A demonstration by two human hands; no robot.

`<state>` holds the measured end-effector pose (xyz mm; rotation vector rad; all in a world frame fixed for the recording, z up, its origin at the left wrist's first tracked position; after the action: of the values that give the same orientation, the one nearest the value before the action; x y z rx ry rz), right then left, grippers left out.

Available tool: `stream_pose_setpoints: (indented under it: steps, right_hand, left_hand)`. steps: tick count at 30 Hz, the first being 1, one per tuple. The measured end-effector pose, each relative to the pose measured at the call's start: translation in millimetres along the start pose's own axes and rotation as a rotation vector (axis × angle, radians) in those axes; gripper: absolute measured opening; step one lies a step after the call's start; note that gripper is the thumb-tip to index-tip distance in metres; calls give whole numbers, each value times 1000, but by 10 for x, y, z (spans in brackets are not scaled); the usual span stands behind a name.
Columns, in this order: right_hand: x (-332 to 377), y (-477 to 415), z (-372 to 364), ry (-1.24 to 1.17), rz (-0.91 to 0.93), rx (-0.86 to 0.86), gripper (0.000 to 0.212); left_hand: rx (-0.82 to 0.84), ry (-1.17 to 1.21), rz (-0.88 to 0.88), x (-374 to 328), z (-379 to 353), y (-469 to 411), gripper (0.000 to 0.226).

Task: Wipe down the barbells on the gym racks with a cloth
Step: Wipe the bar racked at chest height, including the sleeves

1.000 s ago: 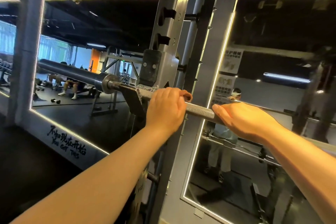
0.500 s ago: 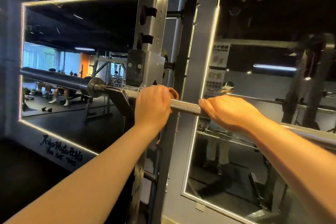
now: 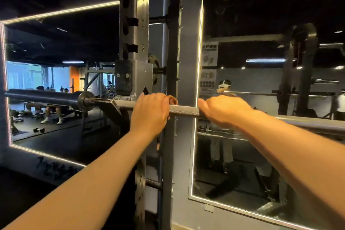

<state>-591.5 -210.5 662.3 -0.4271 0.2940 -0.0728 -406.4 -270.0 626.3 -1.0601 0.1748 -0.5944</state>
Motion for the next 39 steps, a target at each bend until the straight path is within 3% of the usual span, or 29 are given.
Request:
stream_pose_setpoints:
  steps: [4,9,12,15,19,21,25,27,29,31,33,39]
  right_hand:
    - [-277,95,-35,-139,-127,35,51]
    - [-186,164,-15,-24,-89,-6,24]
    - [-157,224,27,47,-76,-63,28]
    - [-157,268,21,47,-52,-72,28]
    - [-137,260,18,93,-4,-78,25]
    - [-133,270,25,115,-2,-97,25]
    - [-181,279,55,70,-59,-97,30]
    - [-194,269,48,57,-74,-105,31]
    - [-174,260,36,71,-71,-117,27]
    - [-160,251,15,81,-74,-117,23]
    - [-150,252,5,88,-70,-113,21]
    - [-140,251,-7,93,-76,-119,16]
  left_hand:
    - [-40,-25,196,108,0,-32,17]
    - [-93,49,50,-646,-17,-189,24]
    - [-141,260,-48,-991,-23,-136,32]
    - [-175,283,-142,-933,0,-73,33]
    - [-170,186,14,-667,24,-79,26]
    - [-32,128,74,-750,33,-253,28]
    - [431,178,143,-823,-67,-607,35]
    - [479,226,150,-803,-104,-627,39]
    - [360,166,81,-828,-111,-556,39]
    - [52,138,-7,-888,-35,-391,41]
    - [-152,186,-88,-934,-37,-170,36]
    - [-197,287,-175,-974,-106,46,43]
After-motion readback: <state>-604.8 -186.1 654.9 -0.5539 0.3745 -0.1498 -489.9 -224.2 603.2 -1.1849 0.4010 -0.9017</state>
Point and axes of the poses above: each hand's wrist, its own y-axis away from the middle knuckle, its own z-axis out of the back of the hand, x = y × z, the point moved 6 cm from there along -y, towards the middle knuckle, and after that the axes turned 11 degrees about -z, right-handed, at the moved point
